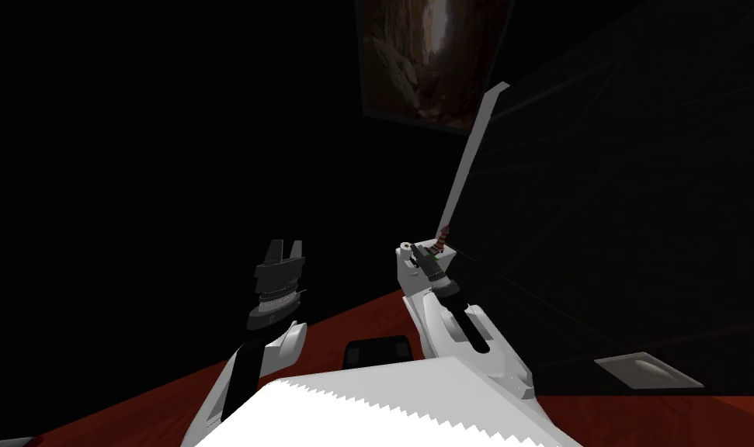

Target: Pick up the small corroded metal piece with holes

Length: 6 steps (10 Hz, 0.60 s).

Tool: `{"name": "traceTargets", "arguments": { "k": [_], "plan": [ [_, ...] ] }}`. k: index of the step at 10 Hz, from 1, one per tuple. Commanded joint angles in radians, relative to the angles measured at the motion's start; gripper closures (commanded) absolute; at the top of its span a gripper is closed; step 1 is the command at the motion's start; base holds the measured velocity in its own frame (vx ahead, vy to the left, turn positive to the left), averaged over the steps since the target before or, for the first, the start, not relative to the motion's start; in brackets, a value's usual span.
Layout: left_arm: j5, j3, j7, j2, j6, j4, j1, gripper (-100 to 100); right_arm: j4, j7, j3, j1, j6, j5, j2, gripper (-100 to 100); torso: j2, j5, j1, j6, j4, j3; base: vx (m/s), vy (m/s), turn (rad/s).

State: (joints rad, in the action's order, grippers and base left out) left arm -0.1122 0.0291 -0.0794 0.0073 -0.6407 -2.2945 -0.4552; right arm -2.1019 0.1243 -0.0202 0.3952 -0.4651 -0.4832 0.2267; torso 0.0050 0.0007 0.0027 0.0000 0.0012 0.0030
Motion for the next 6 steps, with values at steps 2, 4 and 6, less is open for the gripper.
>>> {"name": "traceTargets", "arguments": {
  "k": [2,4,6],
  "plan": [
    [0.0,0.0,0.0,0.0,0.0,0.0,0.0,0,0.036,0.024,0.001,-0.015,0.023,-0.066,0.015,-100,0.0,0.0,0.0,0.0,0.0,0.0,-0.069,0.035,-0.037],
    [0.0,0.0,0.0,0.0,0.0,0.0,0.0,0,0.067,0.044,0.002,-0.029,0.046,-0.116,0.03,-100,-0.001,0.0,-0.001,0.0,0.0,-0.001,-0.056,0.029,-0.03],
    [0.0,0.0,0.0,0.0,0.0,0.0,0.0,0,0.1,0.064,0.003,-0.045,0.07,-0.168,0.044,-100,-0.001,0.0,-0.001,0.0,0.0,-0.001,-0.054,0.025,-0.033]
  ]
}}
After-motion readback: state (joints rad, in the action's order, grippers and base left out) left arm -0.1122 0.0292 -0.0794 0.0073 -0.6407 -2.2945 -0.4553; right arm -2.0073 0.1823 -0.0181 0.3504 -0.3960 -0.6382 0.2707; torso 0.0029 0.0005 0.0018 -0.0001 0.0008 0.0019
